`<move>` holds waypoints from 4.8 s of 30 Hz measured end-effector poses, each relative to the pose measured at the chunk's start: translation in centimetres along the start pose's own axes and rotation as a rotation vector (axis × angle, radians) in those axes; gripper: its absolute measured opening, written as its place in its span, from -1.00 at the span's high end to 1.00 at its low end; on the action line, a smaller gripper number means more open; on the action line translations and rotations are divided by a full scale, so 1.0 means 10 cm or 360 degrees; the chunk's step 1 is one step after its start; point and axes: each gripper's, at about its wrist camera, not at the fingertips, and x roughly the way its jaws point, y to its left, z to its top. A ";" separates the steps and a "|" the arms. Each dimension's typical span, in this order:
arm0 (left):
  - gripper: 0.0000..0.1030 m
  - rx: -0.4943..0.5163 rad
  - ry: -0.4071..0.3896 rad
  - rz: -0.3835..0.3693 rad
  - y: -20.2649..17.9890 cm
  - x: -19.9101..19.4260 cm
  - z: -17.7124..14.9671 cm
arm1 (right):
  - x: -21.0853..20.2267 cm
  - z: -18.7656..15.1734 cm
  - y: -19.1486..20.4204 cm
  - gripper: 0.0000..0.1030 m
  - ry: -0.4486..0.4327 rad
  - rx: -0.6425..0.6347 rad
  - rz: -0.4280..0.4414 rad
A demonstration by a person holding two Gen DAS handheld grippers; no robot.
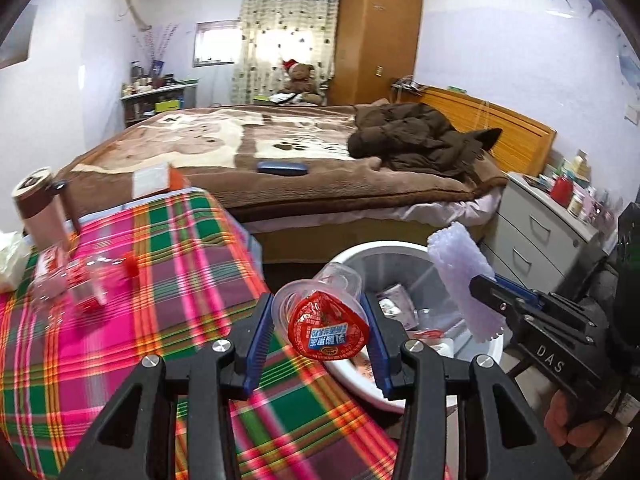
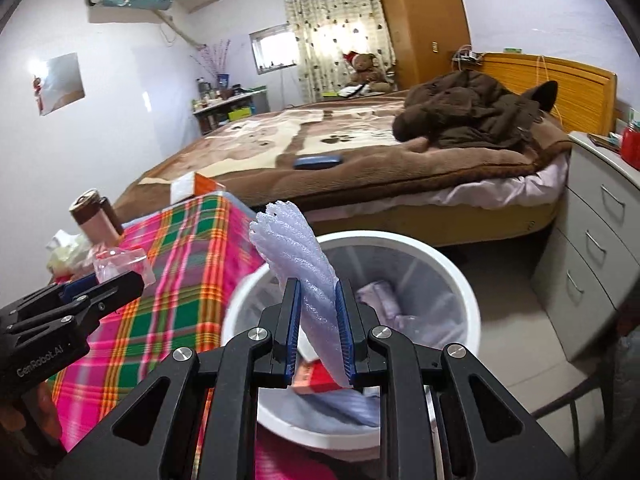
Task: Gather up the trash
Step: 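Open the left gripper to drop the cup while the right gripper releases the foam sleeve into the wastebasket, then move both open grippers back over the table, then move the left gripper toward the strawberry milk carton while the right gripper grasps the red-label bottle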
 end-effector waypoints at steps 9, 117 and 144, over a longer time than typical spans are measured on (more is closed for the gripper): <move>0.12 0.0037 0.0084 -0.0066 -0.23 0.33 -0.02 | 0.14 -0.03 -0.26 0.64 0.0090 0.0057 -0.0116; -0.45 -0.0573 0.0038 0.0657 3.04 -0.59 -0.40 | 1.44 0.37 2.76 -0.21 0.0447 -0.1014 0.1244; -0.47 -0.0649 0.0121 0.0554 3.25 -0.14 -0.25 | 1.46 0.09 2.50 -0.22 0.0564 -0.0905 0.0790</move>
